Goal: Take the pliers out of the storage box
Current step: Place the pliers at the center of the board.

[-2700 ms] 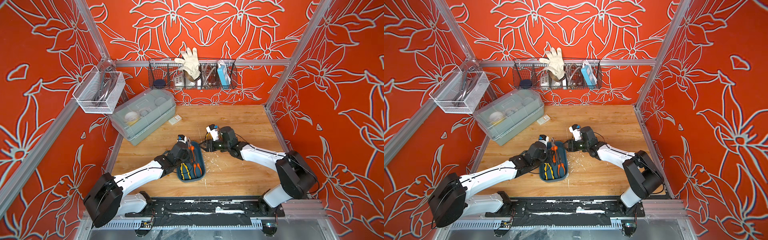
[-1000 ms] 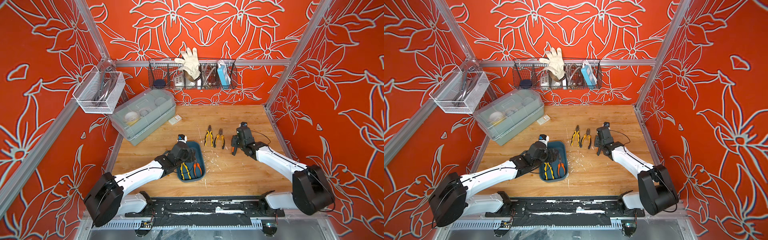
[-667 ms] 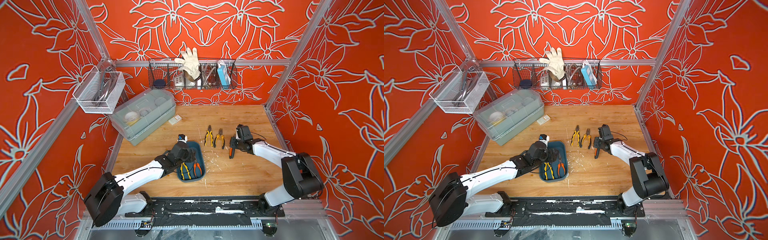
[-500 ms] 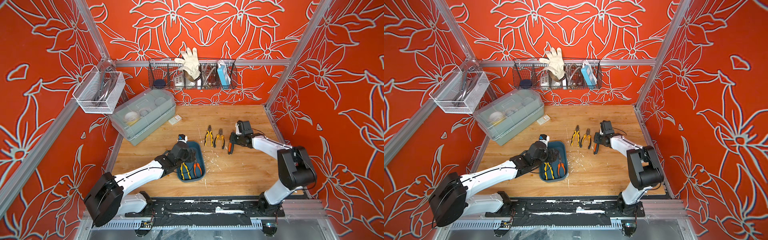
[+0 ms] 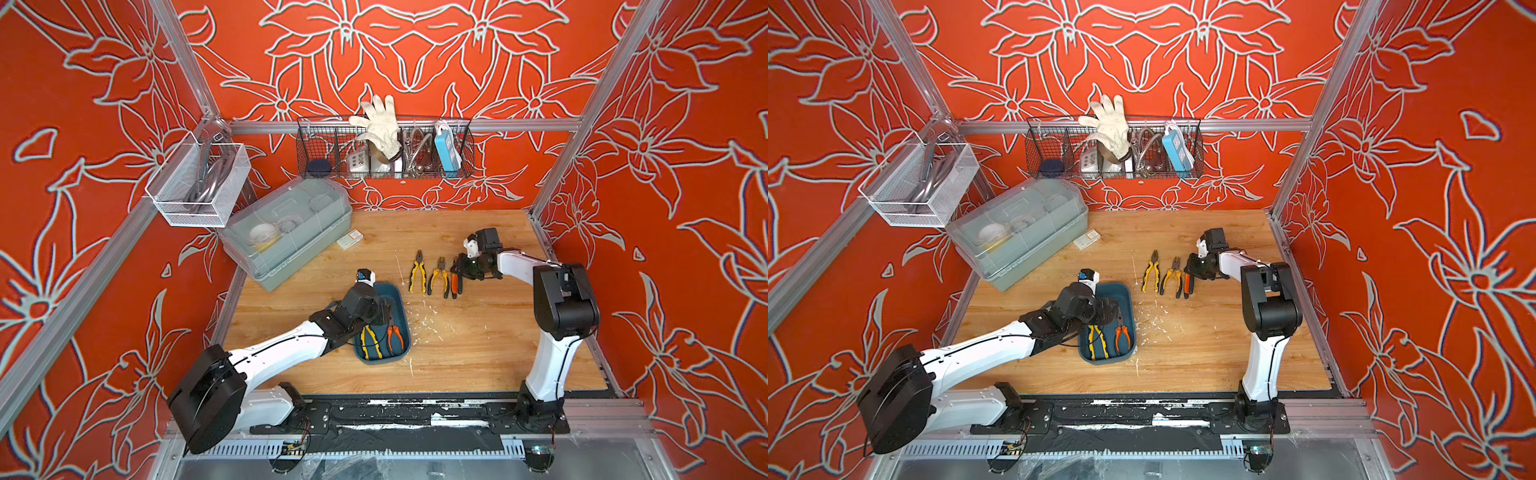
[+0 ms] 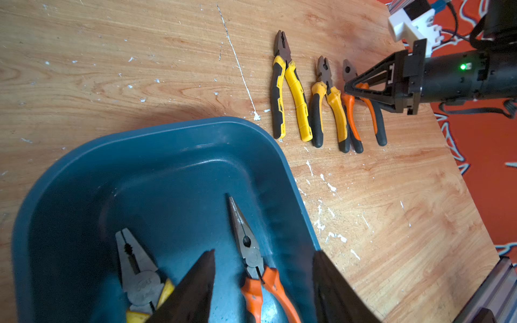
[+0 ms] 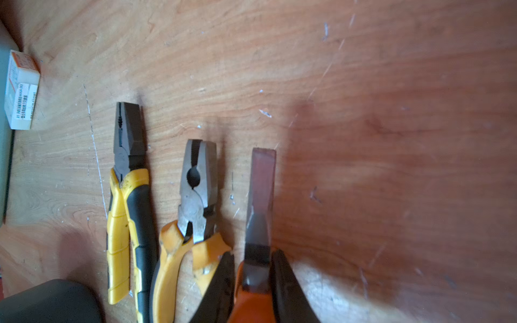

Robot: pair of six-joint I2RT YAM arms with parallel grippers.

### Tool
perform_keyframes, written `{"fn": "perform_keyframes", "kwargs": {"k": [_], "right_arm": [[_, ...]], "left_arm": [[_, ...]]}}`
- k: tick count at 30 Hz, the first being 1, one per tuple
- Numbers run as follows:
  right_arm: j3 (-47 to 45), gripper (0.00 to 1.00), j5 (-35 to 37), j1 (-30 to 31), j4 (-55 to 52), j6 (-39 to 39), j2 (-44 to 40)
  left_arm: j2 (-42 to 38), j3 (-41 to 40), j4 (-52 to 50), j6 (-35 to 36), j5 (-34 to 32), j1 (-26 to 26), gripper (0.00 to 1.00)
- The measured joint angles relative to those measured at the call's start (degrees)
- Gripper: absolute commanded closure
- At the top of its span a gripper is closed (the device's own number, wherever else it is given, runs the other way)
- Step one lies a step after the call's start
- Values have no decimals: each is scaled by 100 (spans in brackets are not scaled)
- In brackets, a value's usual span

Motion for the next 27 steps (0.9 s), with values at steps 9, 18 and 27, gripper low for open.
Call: {"fn": "perform_keyframes", "kwargs": {"k": [9, 18, 27], "right_arm": [[42, 72, -98, -57, -2, 155, 87], [-175, 62, 181, -61, 83, 308, -70], [-179, 53, 387, -61, -70, 313, -153]], "left_arm": [[-57, 0, -20, 2, -2, 0, 43], [-57, 0, -28, 4, -44, 0, 43], [-57, 20, -74, 7, -107, 0, 43]]}}
